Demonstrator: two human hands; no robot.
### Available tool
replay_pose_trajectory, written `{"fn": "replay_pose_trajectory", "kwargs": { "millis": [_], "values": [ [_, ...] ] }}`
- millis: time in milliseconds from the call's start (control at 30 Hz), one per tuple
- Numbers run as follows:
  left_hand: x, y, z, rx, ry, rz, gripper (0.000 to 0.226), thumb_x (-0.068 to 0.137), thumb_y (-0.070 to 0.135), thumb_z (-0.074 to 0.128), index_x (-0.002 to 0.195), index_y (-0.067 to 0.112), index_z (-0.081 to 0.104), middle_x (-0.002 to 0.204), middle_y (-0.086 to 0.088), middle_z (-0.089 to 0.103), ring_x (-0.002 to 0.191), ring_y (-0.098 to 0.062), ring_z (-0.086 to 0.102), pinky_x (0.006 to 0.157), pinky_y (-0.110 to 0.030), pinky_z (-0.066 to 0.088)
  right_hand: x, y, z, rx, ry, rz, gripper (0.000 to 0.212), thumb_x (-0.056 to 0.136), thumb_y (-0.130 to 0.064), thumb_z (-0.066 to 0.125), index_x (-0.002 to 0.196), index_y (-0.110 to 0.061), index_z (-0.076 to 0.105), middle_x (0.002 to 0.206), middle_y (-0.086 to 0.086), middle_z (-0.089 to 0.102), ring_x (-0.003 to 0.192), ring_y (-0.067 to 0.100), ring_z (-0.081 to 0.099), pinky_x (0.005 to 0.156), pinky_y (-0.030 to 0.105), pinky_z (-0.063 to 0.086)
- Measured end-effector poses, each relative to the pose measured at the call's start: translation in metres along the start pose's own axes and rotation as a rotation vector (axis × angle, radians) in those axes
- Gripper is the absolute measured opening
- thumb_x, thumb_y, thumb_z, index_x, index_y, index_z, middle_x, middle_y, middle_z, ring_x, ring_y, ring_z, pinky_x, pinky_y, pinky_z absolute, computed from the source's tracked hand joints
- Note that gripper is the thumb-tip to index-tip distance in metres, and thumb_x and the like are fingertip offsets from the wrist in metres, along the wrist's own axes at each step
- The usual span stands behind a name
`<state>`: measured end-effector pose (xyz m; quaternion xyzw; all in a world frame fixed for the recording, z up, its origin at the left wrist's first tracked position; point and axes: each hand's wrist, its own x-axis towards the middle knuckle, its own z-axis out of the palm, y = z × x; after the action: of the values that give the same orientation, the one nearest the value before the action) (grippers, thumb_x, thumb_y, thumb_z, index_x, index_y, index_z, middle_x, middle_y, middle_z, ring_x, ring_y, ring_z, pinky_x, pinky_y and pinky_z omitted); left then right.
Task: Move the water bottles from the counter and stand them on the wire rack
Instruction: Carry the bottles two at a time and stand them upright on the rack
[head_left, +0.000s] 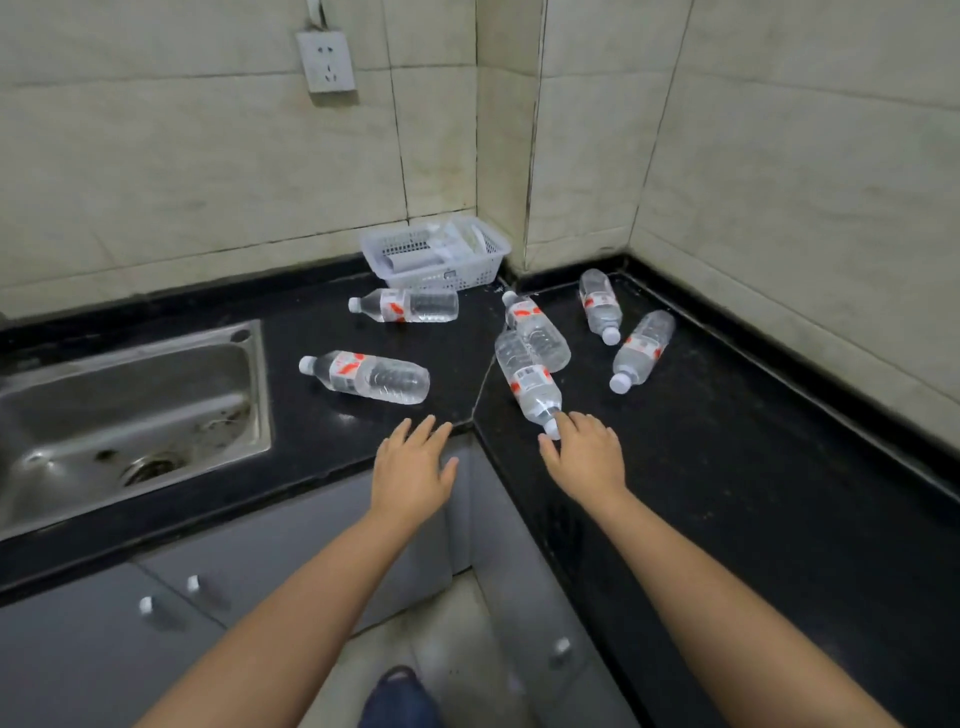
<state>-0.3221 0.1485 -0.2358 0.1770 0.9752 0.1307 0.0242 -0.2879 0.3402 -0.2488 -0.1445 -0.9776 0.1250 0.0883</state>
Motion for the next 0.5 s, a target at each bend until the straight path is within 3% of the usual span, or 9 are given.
{"fn": "replay_pose_trajectory", "kwargs": {
  "millis": [200,333,500],
  "values": [
    [0.128,-0.036,0.014,-0.013,-0.076,0.178,0.051,0.096,0.037,0.038,0.144,0.023,0.029,0.155,0.001,0.025,0.144,-0.024,0.016,0.117,-0.035,0.017,0.107,-0.031,0.044,-0.024,-0.061,0.151,0.044,0.091,-0.034,0.047,0.125,-0.006,0.048,0.127,0.015,0.054,0.117,0.032,0.049,0.096,0.042,0.039],
    [0.191,-0.064,0.019,-0.025,-0.174,0.281,0.051,0.095,0.040,0.035,0.143,0.024,0.031,0.155,0.002,0.025,0.145,-0.022,0.016,0.117,-0.034,0.016,0.167,-0.049,0.069,-0.061,-0.178,0.343,0.057,0.088,-0.040,0.051,0.135,-0.013,0.034,0.138,0.012,0.040,0.128,0.029,0.038,0.105,0.042,0.033],
    [0.254,-0.077,0.028,-0.056,-0.232,0.377,0.048,0.096,0.035,0.041,0.142,0.021,0.035,0.153,0.000,0.029,0.144,-0.024,0.019,0.118,-0.036,0.019,0.192,-0.045,0.079,-0.085,-0.296,0.512,0.070,0.088,-0.034,0.052,0.145,-0.021,0.013,0.139,0.015,0.035,0.125,0.032,0.038,0.102,0.042,0.033]
  ]
}}
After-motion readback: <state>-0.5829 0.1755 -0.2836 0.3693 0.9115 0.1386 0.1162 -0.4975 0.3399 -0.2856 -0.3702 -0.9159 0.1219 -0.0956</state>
